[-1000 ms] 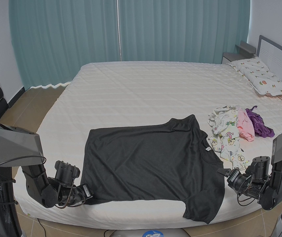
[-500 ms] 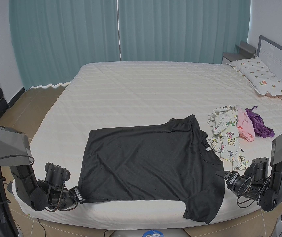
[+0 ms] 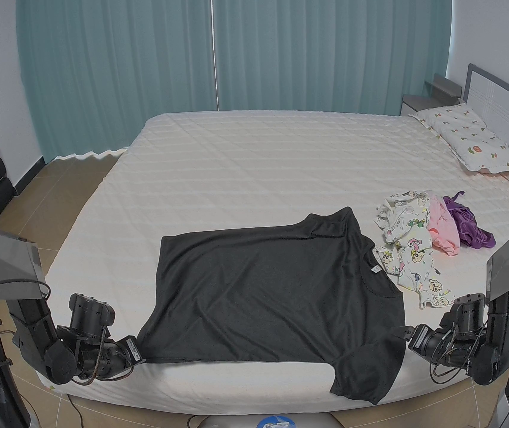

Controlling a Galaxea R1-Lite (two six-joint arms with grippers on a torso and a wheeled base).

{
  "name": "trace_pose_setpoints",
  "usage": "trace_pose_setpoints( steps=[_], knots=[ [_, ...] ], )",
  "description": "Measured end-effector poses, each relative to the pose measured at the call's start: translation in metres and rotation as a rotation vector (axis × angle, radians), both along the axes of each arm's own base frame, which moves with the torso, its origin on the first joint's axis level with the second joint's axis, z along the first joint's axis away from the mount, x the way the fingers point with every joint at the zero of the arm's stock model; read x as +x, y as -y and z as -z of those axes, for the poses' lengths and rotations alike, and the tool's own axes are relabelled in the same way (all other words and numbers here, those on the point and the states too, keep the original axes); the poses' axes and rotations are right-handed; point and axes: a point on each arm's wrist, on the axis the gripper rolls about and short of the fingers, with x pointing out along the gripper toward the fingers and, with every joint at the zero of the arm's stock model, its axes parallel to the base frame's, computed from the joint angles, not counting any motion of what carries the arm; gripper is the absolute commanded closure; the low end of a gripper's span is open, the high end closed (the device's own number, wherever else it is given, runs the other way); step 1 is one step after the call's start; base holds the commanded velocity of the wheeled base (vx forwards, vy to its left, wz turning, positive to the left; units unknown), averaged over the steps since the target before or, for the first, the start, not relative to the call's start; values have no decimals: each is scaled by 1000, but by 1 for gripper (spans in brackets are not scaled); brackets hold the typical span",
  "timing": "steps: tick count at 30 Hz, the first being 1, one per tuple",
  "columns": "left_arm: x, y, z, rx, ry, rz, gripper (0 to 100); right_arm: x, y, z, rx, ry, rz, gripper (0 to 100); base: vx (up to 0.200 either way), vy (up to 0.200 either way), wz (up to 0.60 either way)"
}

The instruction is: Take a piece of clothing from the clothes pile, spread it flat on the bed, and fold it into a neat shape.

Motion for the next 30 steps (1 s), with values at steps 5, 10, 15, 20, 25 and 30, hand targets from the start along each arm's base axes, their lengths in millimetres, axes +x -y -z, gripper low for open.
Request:
trace_pose_setpoints(
  steps=[5, 10, 15, 20, 25, 30],
  knots=[
    [1, -4, 2, -7, 1, -13, 100, 2, 3, 5, 4, -16, 6, 0, 0, 0, 0],
    [7, -8, 4, -22, 43, -33, 100, 15, 7, 9, 2, 18, 17, 0, 0, 0, 0],
    [8, -10, 7, -26, 40, -45, 100, 26, 8, 14, -24, 31, -5, 0, 0, 0, 0],
    [9, -11, 8, -26, 37, -51, 100, 34, 5, 22, -33, -8, -48, 100, 0, 0, 0],
    [10, -11, 10, -26, 33, -52, 100, 46, 0, 24, -25, -1, -88, 100, 0, 0, 0],
    [10, -11, 11, -26, 29, -53, 100, 58, 3, 20, -21, 45, -77, 100, 0, 0, 0]
  ],
)
